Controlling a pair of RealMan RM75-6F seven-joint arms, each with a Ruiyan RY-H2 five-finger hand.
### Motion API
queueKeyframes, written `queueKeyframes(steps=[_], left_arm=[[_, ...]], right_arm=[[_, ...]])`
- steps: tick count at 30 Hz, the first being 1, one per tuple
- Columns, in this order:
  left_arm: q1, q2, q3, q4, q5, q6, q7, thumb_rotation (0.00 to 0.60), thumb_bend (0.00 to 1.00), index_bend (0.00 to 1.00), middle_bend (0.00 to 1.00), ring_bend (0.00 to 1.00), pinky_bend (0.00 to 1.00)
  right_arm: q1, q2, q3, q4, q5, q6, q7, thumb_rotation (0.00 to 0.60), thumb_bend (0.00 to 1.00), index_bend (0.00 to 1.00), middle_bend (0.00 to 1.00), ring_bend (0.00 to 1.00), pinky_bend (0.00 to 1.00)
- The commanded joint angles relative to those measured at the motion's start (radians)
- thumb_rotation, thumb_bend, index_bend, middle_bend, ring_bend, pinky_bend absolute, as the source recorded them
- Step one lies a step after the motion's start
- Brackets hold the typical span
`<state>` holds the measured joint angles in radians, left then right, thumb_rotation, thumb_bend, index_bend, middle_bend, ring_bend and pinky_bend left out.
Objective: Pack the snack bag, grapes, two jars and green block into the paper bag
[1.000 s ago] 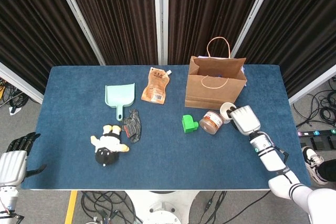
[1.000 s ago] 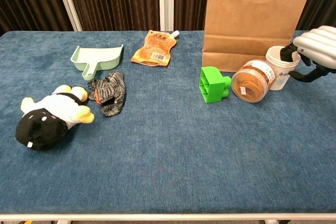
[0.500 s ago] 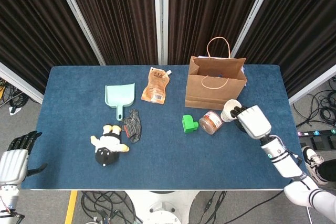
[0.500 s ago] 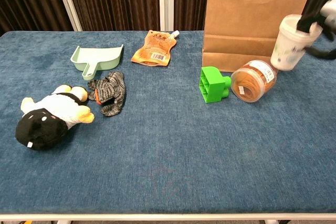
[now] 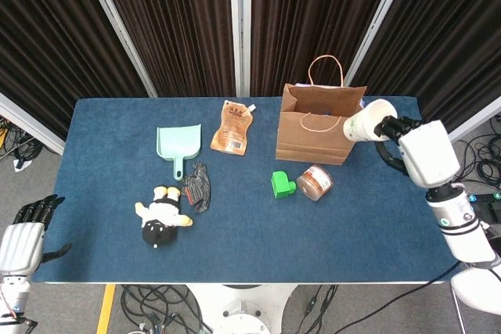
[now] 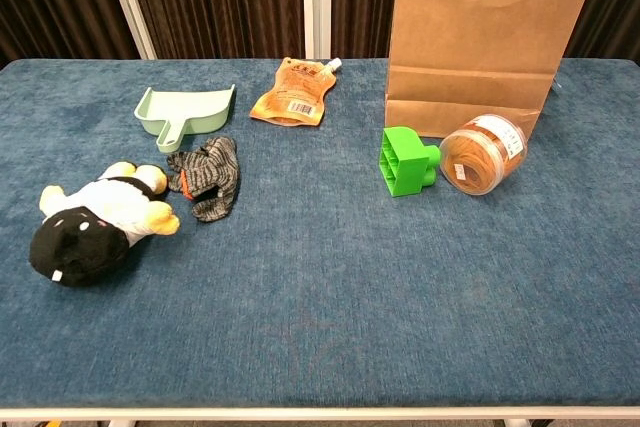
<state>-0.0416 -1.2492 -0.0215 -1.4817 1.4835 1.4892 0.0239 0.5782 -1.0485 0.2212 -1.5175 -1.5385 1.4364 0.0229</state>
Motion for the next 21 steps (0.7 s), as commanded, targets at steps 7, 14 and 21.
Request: queueKeyframes(steps=[7,14,21], left_arm=[[-0.005,0.003,-0.003,-0.007,-0.013,-0.015,0.007,0.600,0.03,0.20,0.24,0.18,0.18],[-0.006,0.004,-0.005,-0.007,-0.026,-0.025,0.007,0.600,0.03,0.20,0.24,0.18,0.18],[-0.007,0.000,-0.003,-0.002,-0.029,-0.030,0.003,0.600,0.03,0.20,0.24,0.18,0.18]], right_arm=[[0.164,-0.024,0.106,0.114,0.205,-0.296,-0.036,0.600,0.40,0.75,0.64,0.66,0.93],[0.234,-0.116,0.099,0.215,0.251,-0.406,-0.064,0.600,0.40,0.73,0.64,0.65,0.93],[0.264,-0.177,0.078,0.272,0.277,-0.468,-0.106,0.600,0.38,0.65,0.62,0.62,0.91]])
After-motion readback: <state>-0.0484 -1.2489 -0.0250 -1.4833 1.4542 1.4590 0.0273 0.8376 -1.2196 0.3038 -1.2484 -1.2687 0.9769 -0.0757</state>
